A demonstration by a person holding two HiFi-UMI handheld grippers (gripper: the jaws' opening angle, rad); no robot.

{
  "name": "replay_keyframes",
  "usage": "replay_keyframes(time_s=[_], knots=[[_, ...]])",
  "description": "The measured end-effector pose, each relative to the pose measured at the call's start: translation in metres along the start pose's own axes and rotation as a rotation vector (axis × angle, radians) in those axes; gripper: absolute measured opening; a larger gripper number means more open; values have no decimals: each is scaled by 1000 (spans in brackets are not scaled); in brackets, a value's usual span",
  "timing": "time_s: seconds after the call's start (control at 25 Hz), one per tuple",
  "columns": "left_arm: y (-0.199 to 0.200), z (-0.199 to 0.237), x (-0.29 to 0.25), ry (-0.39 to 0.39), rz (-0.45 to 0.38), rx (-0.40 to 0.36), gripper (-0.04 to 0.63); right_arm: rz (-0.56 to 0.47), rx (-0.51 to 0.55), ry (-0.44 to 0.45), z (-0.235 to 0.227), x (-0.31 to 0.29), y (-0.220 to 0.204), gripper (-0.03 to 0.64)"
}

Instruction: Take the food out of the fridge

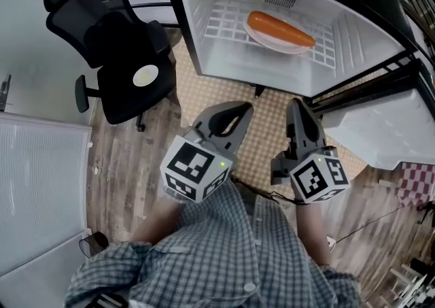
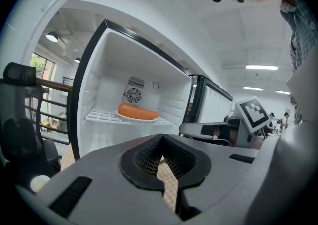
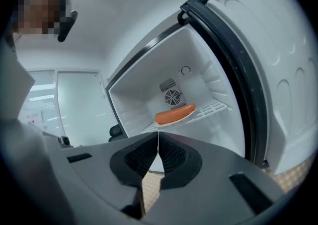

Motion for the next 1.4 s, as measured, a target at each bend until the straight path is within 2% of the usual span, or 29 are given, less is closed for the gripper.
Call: replay_keyframes(time_s=[0.2, 0.76, 1.08, 1.2, 1.4], knots=[[-3, -2, -6, 56, 3, 18, 5, -13, -173, 64, -20, -24, -1, 12], [-13, 0, 4, 196, 16, 53, 5, -48, -511, 111, -52, -82, -9, 13], [-18, 4, 11, 227, 24, 59, 5, -76, -597, 77, -63, -104, -10, 15], [-18, 7, 11, 227, 22, 57, 5, -98, -622, 58, -68, -108, -10, 58], [-19, 6, 10, 218, 27, 51, 5, -125, -648, 40, -72, -112, -6, 62]])
Point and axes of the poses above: the fingertips, and each gripper's own axes: x backward along the fingers, z to its left, y out of its top, the point moved 4 cm from there along x, backward along the fingers, and after that the axes turned 11 degrees about y, right-handed, at the moved point
